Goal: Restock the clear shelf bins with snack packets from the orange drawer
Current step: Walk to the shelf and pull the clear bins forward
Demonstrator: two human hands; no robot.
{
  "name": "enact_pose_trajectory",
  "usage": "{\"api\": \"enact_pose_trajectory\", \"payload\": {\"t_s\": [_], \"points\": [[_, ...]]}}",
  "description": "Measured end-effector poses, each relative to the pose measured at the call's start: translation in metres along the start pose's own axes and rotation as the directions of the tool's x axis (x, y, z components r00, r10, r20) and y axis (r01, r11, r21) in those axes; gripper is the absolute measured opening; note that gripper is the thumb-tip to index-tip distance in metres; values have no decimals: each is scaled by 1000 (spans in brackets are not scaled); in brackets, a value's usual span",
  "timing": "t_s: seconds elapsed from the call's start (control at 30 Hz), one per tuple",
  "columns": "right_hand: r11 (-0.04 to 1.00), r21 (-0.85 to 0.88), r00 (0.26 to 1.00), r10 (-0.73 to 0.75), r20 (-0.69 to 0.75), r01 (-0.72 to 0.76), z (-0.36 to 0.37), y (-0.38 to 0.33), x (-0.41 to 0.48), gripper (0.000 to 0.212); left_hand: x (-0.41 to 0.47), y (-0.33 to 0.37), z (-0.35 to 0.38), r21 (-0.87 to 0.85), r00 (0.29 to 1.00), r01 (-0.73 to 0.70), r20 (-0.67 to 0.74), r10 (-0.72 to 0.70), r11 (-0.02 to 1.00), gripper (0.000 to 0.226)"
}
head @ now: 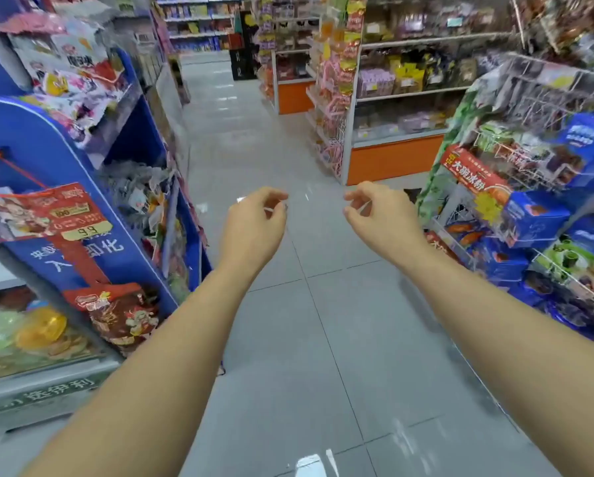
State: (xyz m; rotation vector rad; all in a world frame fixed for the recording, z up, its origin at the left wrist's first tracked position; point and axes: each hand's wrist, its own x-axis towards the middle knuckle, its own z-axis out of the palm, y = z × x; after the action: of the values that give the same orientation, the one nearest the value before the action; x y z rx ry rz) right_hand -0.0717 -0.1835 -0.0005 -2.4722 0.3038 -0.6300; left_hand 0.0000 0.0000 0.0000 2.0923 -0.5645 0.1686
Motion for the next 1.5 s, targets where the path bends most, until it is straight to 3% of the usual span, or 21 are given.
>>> {"api": "enact_pose_trajectory", "payload": {"t_s": [0.13,0.27,0.57,0.87,1.0,1.1,1.4,1.5], "points": [[997,-33,998,68,0,-68,24,27,62,17,71,-22,30,-21,994,96,50,-95,995,22],[993,-43,994,106,-3,-106,46,71,135,18,145,-39,74,-60,987,105,129,-96,993,20],[992,-7,992,129,3,-129,84,175,353,15,368,-72,185,-51,985,118,135,-110,992,18],[993,-44,994,105,-4,-105,119,231,581,15,599,-102,235,-41,993,85,82,-81,996,17],[990,-43,989,134,-61,-137,146,269,680,14,714,-128,274,-69,996,31,90,-24,997,16],[978,-54,976,195,-98,-201,152,300,742,16,796,-132,310,-91,984,-15,173,30,996,14],[918,-111,905,346,-249,-381,113,444,882,15,973,-86,459,-198,897,-178,370,242,964,17],[907,-108,888,366,-280,-408,99,503,932,16,1028,-72,518,-222,891,-182,375,256,958,16]]}}
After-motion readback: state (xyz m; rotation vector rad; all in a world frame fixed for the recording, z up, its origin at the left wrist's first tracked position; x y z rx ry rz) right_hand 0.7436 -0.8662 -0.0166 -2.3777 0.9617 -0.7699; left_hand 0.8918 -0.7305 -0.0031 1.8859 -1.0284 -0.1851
